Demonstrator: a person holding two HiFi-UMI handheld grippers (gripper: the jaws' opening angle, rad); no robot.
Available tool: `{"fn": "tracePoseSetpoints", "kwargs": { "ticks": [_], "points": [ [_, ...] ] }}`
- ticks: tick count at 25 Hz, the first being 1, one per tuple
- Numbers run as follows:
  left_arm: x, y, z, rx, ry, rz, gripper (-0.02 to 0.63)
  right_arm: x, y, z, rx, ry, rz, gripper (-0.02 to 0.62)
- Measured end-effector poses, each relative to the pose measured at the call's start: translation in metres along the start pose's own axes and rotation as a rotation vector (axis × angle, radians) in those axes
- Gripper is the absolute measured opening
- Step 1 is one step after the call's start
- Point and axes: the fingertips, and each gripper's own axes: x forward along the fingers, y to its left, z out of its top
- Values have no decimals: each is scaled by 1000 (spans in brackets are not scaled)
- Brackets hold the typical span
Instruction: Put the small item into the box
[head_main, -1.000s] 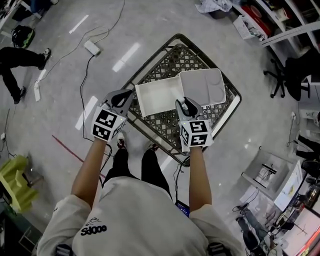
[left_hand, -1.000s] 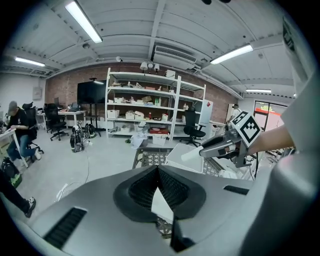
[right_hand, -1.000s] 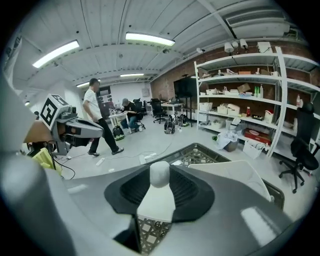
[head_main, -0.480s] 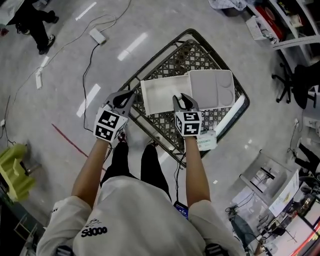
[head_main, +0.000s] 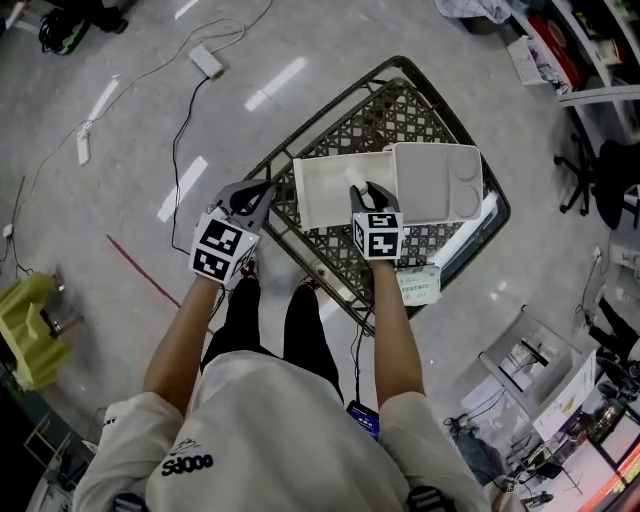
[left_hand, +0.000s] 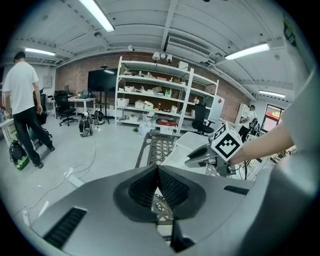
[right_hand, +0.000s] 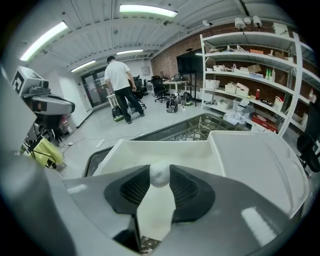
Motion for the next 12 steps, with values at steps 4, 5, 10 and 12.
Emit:
{"fn": "tracePoseSetpoints", "kwargs": {
  "ticks": [4, 5, 10, 12],
  "points": [
    [0, 1, -5, -19, 4, 0, 5, 2, 2, -4, -51, 19, -4, 133],
    [0, 0, -6, -22, 4, -2, 5, 2, 4, -7, -56, 33, -1, 135],
    [-1, -4, -5, -24, -2, -12, 5, 5, 2, -20, -45, 116, 1, 137],
    [-4, -4, -6, -25, -4, -12, 5, 5, 4, -21, -60, 138, -3, 138]
  ]
}}
